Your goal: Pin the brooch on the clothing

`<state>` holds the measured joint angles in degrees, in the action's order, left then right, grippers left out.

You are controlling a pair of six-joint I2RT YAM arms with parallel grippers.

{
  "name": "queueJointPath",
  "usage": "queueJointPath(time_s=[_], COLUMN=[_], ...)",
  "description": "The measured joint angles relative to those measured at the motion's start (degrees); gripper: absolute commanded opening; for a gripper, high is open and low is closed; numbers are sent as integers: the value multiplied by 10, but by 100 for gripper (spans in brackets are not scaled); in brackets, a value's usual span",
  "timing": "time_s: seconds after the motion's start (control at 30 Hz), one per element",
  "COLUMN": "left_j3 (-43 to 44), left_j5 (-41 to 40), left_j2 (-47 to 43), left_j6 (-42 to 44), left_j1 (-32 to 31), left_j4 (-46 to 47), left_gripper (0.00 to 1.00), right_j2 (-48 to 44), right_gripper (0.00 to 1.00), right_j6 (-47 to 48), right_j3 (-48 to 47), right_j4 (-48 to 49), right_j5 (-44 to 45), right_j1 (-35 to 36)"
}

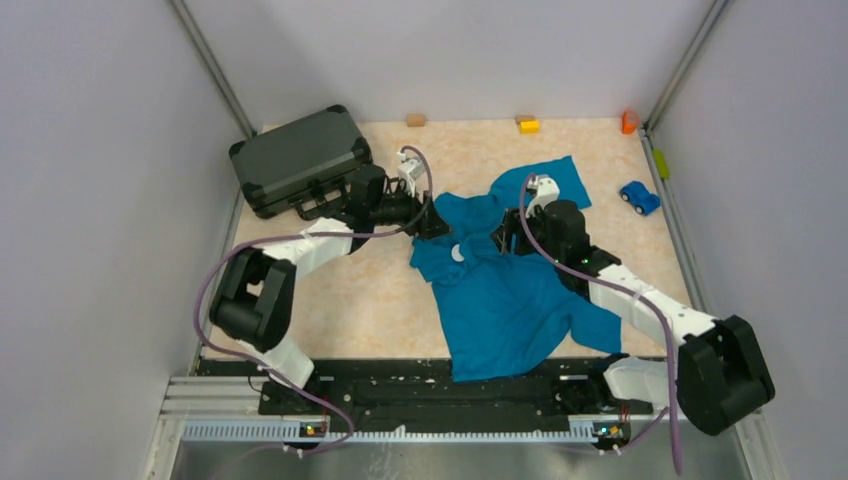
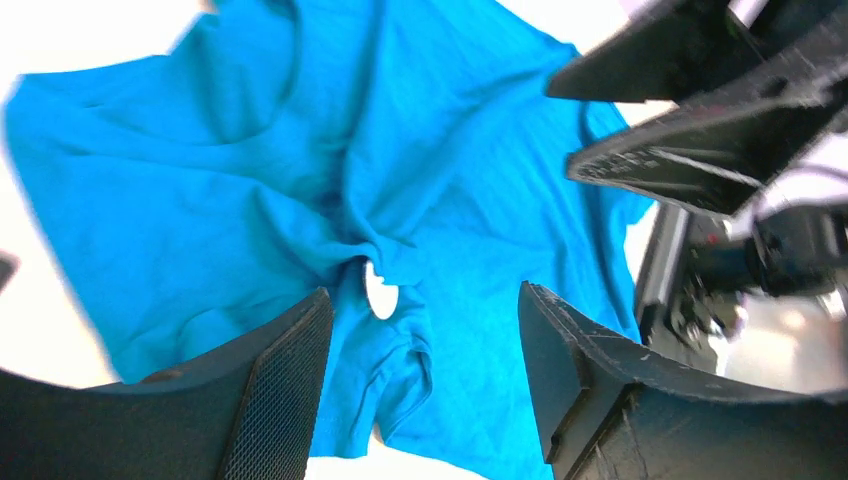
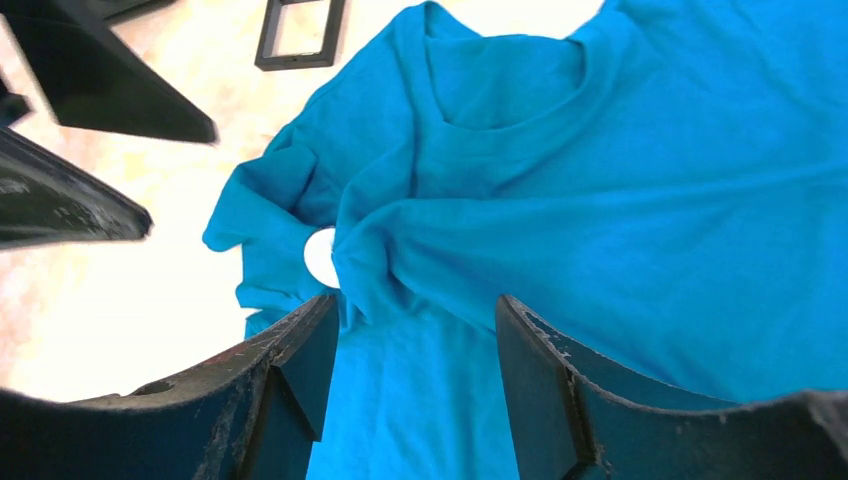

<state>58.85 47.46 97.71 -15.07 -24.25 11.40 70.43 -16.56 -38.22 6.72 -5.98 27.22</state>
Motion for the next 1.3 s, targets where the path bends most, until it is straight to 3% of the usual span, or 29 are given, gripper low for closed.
queueJointPath(time_s=[0.17,0.3,0.43,0.67,0.73,0.77,0.87,0.9,1.3], left_j3=[-48,-120,-172,-177,-177,-177,-175,-173,-107], left_j5=[-141,-208,-238,-261,-265,-266,-265,-265,-323], left_j2=[-88,-119,-121,-101,-80,-71,-47,-41,-25], left_j6=[-43,-93,-135,-167,-172,-175,-177,-181,-135], left_j1=[0,0,-1,-5,-5,-5,-5,-5,6], left_j4=[-24,-38,-51,-33,-24,-21,-6,-3,-26], left_gripper=[72,72,73,71,63,54,12,3,0], right_j2=[-67,-95,-99,-95,-95,-95,-99,-102,-84], right_gripper=[63,66,68,70,70,71,71,71,80], right_j6=[-11,-30,-47,-74,-80,-82,-91,-92,-122], right_j3=[18,58,87,97,97,97,103,106,115], right_j4=[-56,-86,-110,-111,-116,-119,-123,-123,-163], right_j5=[33,40,44,44,55,61,75,78,162], right_j1=[0,0,-2,-13,-14,-15,-21,-23,-96])
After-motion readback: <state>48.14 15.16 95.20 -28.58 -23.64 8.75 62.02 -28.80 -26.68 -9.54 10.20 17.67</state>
